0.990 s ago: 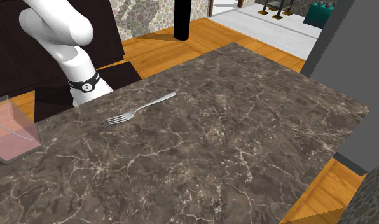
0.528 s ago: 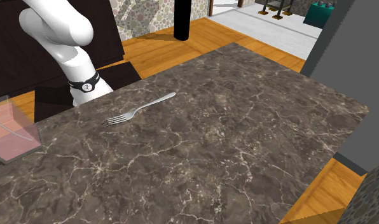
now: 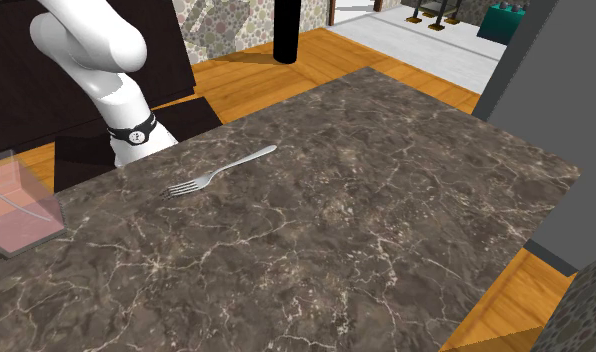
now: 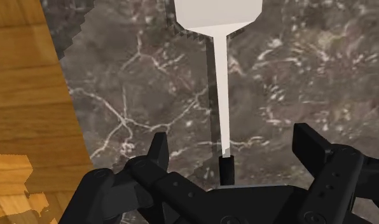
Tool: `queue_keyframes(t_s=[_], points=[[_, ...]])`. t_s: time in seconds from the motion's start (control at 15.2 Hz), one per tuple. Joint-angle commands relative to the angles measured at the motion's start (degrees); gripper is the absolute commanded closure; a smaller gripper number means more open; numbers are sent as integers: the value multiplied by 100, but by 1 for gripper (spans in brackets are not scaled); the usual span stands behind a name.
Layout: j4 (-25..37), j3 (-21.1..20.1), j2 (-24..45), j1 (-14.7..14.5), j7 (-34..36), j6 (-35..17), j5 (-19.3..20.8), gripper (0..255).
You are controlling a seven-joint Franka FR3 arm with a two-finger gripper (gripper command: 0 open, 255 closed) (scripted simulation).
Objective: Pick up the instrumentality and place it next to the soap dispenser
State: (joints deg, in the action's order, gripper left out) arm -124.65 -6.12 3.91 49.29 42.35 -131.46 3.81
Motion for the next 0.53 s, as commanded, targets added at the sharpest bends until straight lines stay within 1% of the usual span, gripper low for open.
queue_keyframes(t_s=[0.0,0.07,0.46], points=[[121,-5,-215,2,-41,337,-49,0],[187,-8,-294,0,-52,480,-66,0],[187,-8,-294,0,-52,480,-66,0]])
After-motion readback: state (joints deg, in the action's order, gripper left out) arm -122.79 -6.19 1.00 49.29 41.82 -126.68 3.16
